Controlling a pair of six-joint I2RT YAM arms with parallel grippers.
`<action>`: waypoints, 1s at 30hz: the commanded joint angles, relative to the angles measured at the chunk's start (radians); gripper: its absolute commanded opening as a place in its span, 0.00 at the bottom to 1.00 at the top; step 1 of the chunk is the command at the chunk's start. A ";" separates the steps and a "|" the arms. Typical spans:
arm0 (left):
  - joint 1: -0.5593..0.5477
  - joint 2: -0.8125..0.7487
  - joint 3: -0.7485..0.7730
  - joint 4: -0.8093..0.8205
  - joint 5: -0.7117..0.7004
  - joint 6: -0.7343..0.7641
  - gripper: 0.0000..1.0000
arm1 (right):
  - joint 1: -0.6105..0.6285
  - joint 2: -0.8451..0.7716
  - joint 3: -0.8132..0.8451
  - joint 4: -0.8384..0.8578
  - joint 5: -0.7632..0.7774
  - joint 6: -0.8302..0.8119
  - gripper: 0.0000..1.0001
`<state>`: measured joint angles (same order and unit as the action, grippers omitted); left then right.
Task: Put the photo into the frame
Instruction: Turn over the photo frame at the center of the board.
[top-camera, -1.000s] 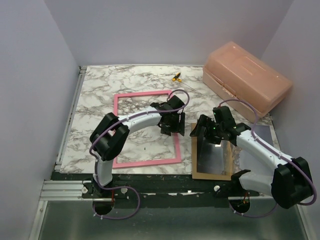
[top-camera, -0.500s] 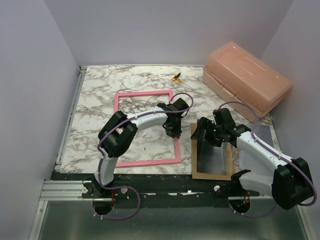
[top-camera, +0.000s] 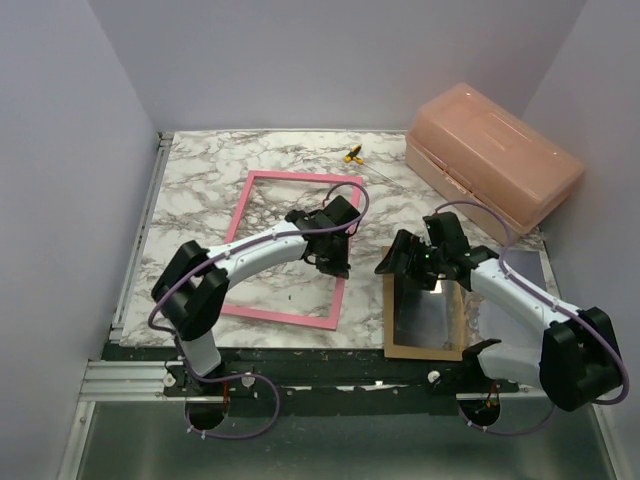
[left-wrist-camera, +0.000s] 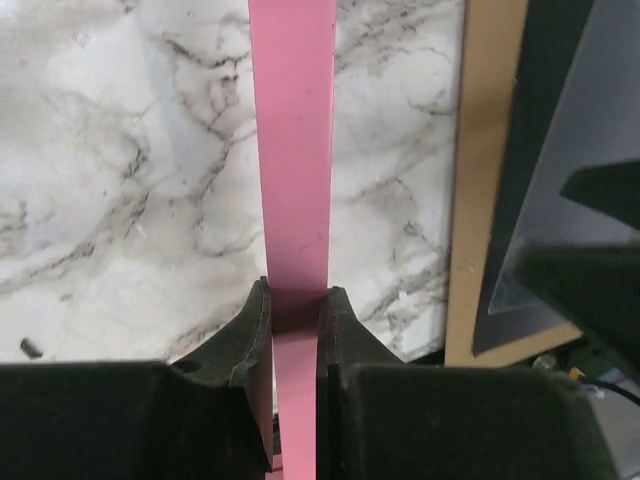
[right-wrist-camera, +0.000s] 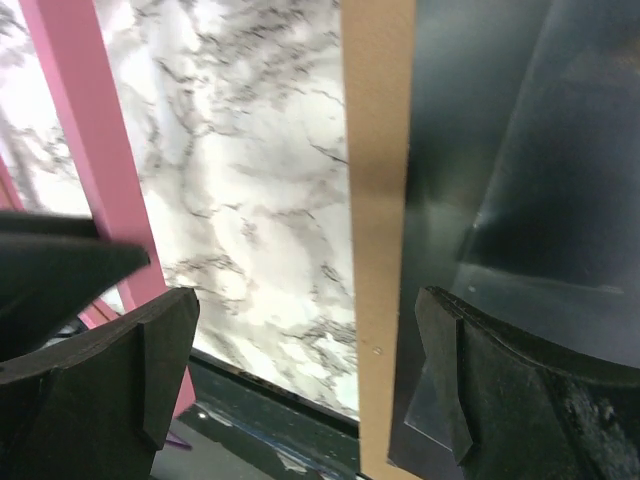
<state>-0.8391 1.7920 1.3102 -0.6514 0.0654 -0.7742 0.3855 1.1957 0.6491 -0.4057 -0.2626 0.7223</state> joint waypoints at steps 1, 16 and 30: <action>-0.006 -0.177 -0.078 0.011 -0.007 -0.015 0.00 | -0.024 0.040 0.068 0.107 -0.117 0.046 1.00; -0.077 -0.448 -0.215 -0.004 0.071 -0.015 0.00 | -0.044 0.243 0.093 0.620 -0.424 0.285 1.00; -0.158 -0.526 -0.233 -0.065 0.065 -0.005 0.00 | -0.044 0.325 0.101 0.851 -0.529 0.425 0.41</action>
<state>-0.9844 1.3117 1.0809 -0.6926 0.1642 -0.8021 0.3454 1.5288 0.7464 0.3595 -0.7341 1.0969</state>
